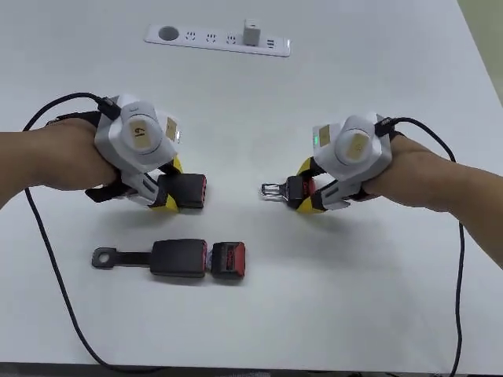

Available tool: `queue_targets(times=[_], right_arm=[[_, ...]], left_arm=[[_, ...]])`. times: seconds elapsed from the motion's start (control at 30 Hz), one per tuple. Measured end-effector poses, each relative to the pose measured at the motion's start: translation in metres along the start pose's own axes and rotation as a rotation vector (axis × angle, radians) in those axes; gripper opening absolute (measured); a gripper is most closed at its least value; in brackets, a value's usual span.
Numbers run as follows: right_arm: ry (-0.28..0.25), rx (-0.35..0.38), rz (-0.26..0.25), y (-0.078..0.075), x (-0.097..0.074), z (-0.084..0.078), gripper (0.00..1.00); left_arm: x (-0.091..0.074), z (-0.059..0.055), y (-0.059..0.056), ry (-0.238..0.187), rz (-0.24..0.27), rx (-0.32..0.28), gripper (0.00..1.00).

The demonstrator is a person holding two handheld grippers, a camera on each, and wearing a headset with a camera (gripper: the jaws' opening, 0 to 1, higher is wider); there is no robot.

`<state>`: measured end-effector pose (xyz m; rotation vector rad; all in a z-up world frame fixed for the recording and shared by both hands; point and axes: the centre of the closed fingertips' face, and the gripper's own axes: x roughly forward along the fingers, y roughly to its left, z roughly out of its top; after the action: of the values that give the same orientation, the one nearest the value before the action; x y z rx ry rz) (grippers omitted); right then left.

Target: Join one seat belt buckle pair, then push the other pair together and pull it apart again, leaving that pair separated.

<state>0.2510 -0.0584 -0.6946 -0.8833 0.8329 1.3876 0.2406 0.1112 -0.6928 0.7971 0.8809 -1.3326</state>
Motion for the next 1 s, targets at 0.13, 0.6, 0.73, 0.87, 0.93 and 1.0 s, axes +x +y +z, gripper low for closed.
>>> queue_targets(times=[0.13,0.6,0.73,0.87,0.93,1.0], right_arm=[[-0.010,-0.003,0.001,0.005,0.005,0.013,0.33],[-0.069,0.009,-0.007,0.009,0.029,0.064,0.33],[-0.078,0.007,-0.004,0.011,0.033,0.075,0.33],[-0.087,0.006,-0.002,0.011,0.037,0.084,0.33],[-0.090,0.005,-0.001,0.009,0.038,0.087,0.32],[-0.093,0.003,-0.003,0.009,0.038,0.088,0.32]], left_arm=[[-0.001,0.001,-0.001,0.004,0.007,-0.004,0.35],[-0.002,0.000,-0.001,0.014,0.023,-0.032,0.34],[-0.001,0.000,0.000,0.010,0.033,-0.041,0.34],[-0.001,0.001,-0.001,0.005,0.036,-0.042,0.34],[-0.001,0.001,-0.001,0.003,0.036,-0.044,0.34],[-0.001,0.000,0.000,0.002,0.037,-0.043,0.34]])
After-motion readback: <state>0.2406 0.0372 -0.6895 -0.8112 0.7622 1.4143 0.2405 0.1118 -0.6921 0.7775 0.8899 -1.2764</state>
